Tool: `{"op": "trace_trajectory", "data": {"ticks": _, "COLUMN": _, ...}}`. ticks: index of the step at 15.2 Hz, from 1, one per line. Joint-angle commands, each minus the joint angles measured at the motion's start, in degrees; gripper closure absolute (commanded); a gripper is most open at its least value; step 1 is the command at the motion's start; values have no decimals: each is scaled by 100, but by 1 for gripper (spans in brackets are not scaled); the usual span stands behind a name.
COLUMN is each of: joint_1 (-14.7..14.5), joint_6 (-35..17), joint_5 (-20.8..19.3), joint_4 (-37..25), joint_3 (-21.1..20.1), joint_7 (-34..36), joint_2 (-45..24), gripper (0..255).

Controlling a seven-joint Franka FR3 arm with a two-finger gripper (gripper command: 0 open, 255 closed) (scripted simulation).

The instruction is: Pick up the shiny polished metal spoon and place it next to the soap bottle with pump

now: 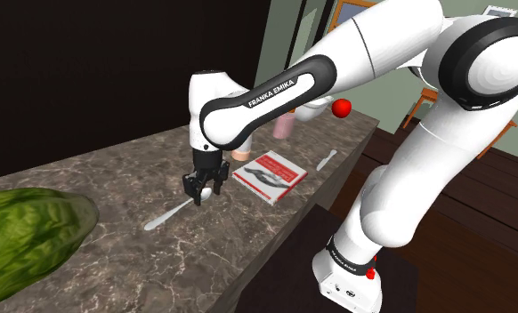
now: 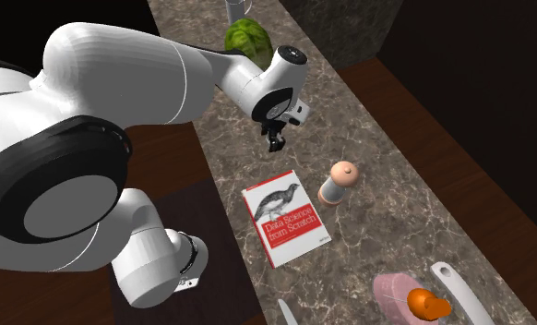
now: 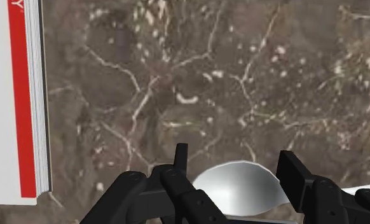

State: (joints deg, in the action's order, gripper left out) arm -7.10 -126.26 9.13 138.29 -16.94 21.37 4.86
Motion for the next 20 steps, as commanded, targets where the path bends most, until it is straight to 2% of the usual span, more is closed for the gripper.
{"op": "trace_trajectory", "data": {"ticks": 1, "joint_1": 0, "joint_6": 0, "joint_5": 0, "joint_4": 0, "joint_3": 0, "joint_7": 0, "joint_2": 0, "gripper": 255}}
{"op": "trace_trajectory", "data": {"ticks": 9, "joint_1": 0, "joint_6": -1, "joint_5": 0, "joint_4": 0, "joint_3": 0, "joint_7": 0, "joint_2": -1, "gripper": 255}}
{"op": "trace_trajectory", "data": {"ticks": 20, "joint_1": 8, "joint_6": 903, "joint_5": 58, "joint_4": -400, "joint_3": 56, "joint_7": -4, "joint_2": 513, "gripper": 255}}
